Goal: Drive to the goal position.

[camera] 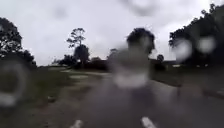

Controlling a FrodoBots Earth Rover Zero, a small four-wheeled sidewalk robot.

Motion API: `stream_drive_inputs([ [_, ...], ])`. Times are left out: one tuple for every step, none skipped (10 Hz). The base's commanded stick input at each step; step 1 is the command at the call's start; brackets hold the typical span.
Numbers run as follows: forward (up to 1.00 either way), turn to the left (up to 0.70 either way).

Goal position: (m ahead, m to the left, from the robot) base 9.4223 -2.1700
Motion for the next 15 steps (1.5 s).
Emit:
stream_drive_inputs([
  [0.85, 0.0],
  [0.85, 0.0],
  [0.85, 0.0],
  [0.85, 0.0],
  [0.85, 0.0],
  [0.85, 0.0],
  [0.85, 0.0],
  [0.85, 0.0],
  [0.85, 0.0],
  [0.85, 0.0],
  [0.85, 0.0],
  [0.85, 0.0],
  [0.85, 0.0],
  [0.85, 0.0],
  [0.85, 0.0],
])
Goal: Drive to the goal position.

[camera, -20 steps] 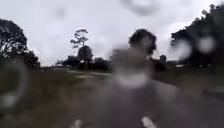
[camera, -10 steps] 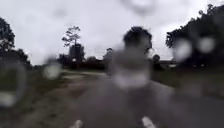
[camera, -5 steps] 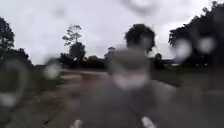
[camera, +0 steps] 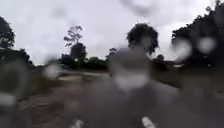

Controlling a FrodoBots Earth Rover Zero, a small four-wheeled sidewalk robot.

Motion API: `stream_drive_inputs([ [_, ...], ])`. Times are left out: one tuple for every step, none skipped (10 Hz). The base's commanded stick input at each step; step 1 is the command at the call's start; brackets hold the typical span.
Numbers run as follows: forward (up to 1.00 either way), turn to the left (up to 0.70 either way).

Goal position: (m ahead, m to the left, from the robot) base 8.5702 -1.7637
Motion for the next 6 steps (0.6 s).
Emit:
stream_drive_inputs([
  [0.85, 0.0],
  [0.85, 0.0],
  [0.85, 0.0],
  [0.85, 0.0],
  [0.85, 0.0],
  [0.85, 0.0],
])
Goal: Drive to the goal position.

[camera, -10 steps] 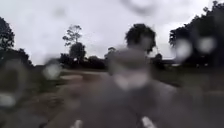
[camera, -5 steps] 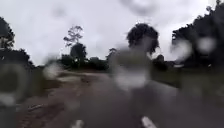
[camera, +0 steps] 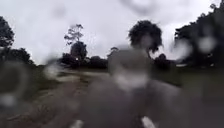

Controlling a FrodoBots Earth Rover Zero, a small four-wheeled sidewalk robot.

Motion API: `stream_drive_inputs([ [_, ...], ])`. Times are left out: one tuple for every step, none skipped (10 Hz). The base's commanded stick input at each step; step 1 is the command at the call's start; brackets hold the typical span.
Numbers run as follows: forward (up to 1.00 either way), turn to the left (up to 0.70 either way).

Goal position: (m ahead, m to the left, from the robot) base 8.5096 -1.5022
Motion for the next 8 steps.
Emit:
stream_drive_inputs([
  [0.85, 0.0],
  [0.85, 0.0],
  [0.85, 0.0],
  [0.85, 0.0],
  [0.85, 0.0],
  [0.85, 0.0],
  [0.85, 0.0],
  [0.85, 0.0],
])
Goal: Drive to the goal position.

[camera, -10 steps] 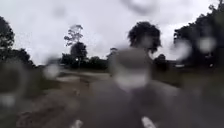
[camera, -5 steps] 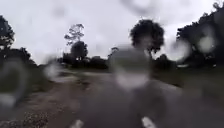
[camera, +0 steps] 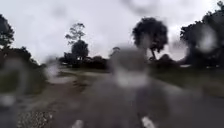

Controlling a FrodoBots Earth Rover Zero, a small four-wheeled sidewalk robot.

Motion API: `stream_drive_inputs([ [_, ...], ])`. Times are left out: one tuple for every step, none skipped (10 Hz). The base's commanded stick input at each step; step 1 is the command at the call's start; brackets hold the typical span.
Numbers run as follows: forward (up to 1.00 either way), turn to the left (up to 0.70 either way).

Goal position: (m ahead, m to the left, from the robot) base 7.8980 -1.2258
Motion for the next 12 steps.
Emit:
stream_drive_inputs([
  [0.85, 0.0],
  [0.85, -0.01],
  [0.85, -0.13],
  [0.85, -0.34],
  [0.85, -0.34],
  [0.85, -0.32],
  [0.85, -0.09],
  [0.85, 0.0],
  [0.85, 0.0],
  [0.85, 0.0],
  [0.85, 0.0],
  [0.85, 0.0],
])
